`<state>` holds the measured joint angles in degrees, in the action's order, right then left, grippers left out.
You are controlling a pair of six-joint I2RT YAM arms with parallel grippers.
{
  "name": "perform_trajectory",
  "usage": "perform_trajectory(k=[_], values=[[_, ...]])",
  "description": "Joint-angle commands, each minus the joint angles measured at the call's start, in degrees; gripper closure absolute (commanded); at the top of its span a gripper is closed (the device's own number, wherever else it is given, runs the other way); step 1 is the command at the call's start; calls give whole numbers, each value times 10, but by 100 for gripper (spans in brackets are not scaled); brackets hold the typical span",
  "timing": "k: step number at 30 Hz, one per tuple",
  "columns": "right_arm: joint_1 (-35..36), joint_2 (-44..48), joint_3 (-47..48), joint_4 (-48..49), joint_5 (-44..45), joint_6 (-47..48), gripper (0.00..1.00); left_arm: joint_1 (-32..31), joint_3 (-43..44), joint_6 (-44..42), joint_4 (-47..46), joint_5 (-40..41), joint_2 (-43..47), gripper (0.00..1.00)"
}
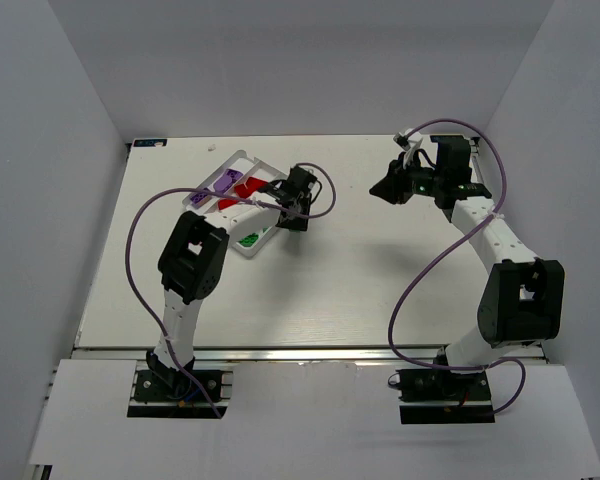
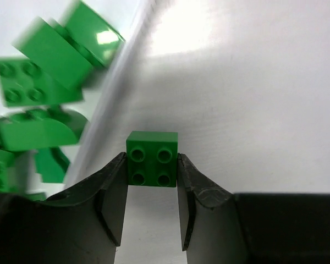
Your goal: Sort the legos into containers by color
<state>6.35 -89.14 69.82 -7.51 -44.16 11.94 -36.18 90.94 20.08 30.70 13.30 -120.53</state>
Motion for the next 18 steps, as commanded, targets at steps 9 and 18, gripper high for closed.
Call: perform_trajectory(k=[9, 18], values=[[-3, 38, -35, -17, 0, 26, 90, 104, 103, 6, 34, -42, 35, 78], [-2, 49, -38, -32, 7, 43, 71, 126, 145, 0, 47, -45, -13, 53]])
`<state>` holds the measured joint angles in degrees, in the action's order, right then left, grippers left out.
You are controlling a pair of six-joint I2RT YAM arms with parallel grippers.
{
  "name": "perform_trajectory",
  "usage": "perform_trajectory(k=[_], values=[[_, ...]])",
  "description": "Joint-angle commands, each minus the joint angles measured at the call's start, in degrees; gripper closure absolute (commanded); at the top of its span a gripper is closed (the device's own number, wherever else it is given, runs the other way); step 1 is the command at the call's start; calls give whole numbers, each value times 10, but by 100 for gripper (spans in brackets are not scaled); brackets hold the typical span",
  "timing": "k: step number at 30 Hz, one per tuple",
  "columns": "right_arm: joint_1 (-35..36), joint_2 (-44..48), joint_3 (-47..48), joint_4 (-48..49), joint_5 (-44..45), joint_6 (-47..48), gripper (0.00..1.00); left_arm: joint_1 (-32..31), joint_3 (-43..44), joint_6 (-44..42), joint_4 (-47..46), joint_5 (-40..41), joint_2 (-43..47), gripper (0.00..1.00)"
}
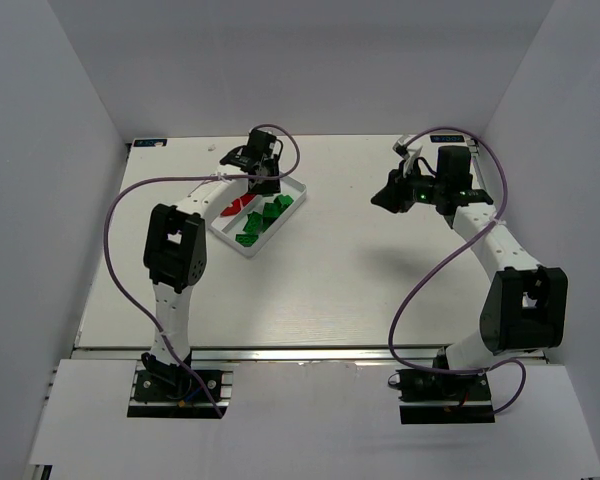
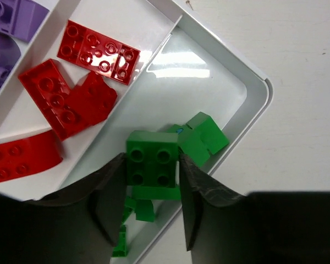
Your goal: Sort the legos into containers by color
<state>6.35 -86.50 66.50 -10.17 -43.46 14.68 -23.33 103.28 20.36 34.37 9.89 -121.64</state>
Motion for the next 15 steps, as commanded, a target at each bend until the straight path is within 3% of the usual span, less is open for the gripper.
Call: perform_trajectory(k=[1, 2, 7, 13, 14, 15], values=[[-2, 22, -5, -10, 0, 17, 67, -2, 21, -1, 10, -11, -2, 47], [-3, 23, -5, -12, 2, 21, 60, -2, 21, 0, 10, -10, -1, 44], [-3, 29, -5, -22, 5, 31, 47, -2, 20, 5, 11, -3, 4, 31], [-3, 41, -1, -36, 14, 38, 37, -2, 19, 18, 11, -12, 40, 29], [-3, 48, -2, -38, 18, 38, 18, -2, 15, 20, 9, -15, 52, 28], [-2, 51, -3, -38, 23, 38, 11, -2, -3, 21, 4, -27, 66, 24]])
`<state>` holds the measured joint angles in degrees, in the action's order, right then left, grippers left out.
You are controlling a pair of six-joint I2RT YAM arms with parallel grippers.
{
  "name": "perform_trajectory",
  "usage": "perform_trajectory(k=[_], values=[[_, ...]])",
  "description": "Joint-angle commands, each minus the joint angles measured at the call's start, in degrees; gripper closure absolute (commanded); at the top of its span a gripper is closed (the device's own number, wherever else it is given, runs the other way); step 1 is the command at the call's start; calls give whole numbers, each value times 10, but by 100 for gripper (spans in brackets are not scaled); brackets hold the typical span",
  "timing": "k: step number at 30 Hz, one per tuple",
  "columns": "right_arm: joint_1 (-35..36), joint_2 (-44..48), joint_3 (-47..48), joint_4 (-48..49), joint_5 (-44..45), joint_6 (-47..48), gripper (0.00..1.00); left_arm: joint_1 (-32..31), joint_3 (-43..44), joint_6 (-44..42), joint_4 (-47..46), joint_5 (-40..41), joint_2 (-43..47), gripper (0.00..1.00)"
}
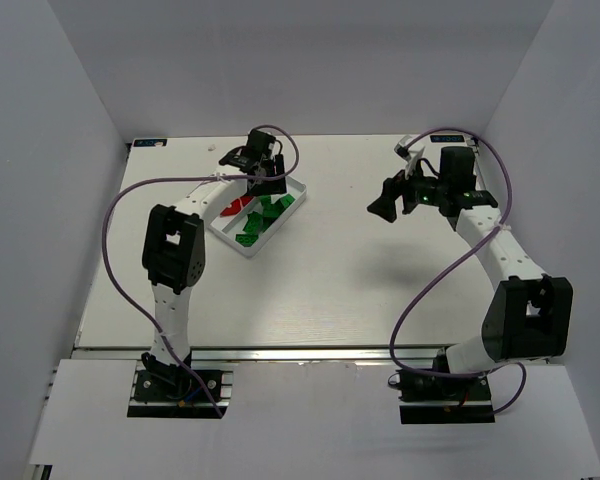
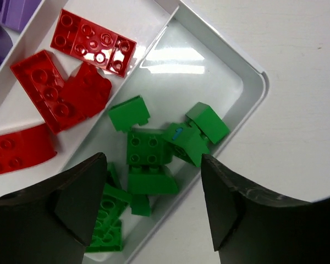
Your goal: Sort the legos into containers by color
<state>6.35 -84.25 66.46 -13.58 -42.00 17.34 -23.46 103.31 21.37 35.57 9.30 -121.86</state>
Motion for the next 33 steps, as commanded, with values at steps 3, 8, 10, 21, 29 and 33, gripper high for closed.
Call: perform_trajectory(k=[3, 8, 10, 21, 29, 33], values=[[-3, 52, -20, 10, 46, 1, 11, -1, -68, 17, -42, -57, 141, 2], [-2, 96, -28, -6, 168, -41, 11, -1, -166, 25, -83, -100, 284, 2], [-3, 122, -33, -27, 194, -33, 11, -1, -224, 38, -107, -132, 330, 2], [-27, 245, -92, -43, 273, -93, 10, -1, -326, 65, -147, -176, 515, 2], [-28, 269, -109, -62, 316, -129, 10, -1, -349, 68, -133, -171, 553, 2], [-28, 280, -117, -62, 314, -140, 11, -1, -352, 68, -125, -168, 571, 2]])
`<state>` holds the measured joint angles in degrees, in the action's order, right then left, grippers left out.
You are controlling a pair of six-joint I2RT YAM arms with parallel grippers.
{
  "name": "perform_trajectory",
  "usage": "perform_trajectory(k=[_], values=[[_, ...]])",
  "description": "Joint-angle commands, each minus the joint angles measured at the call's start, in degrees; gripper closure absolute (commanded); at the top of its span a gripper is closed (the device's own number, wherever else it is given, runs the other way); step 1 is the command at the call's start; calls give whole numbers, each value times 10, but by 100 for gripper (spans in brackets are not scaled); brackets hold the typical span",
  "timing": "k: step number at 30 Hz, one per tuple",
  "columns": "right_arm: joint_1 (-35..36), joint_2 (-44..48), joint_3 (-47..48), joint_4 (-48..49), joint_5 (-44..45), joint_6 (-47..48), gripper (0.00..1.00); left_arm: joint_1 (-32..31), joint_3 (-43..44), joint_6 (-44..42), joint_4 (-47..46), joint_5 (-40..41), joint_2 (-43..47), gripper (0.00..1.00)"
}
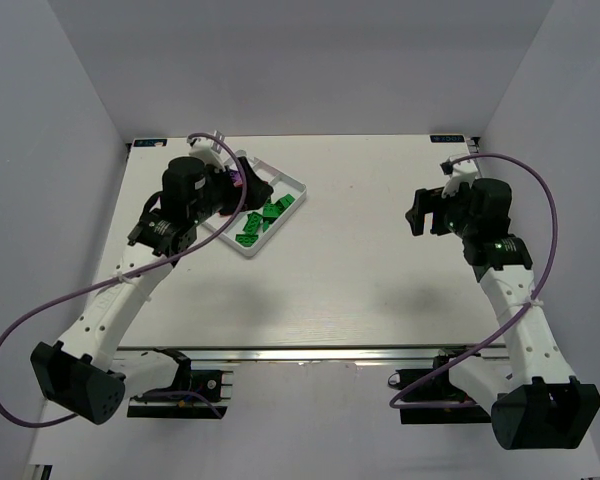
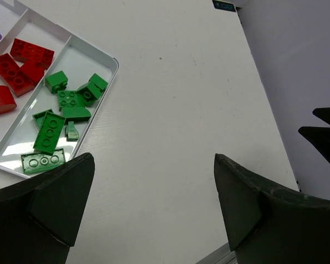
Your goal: Sort the legos into containers by color
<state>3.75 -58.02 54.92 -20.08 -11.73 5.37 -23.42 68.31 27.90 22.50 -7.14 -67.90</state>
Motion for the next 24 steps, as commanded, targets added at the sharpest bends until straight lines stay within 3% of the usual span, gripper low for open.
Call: perform_trajectory(k=[1, 24], values=[[-2, 20, -2, 3, 13, -23, 11, -1, -4, 2, 8, -2, 34, 2], [-3, 42, -20, 3, 30, -39, 10, -1, -33, 10, 11, 17, 81, 2]])
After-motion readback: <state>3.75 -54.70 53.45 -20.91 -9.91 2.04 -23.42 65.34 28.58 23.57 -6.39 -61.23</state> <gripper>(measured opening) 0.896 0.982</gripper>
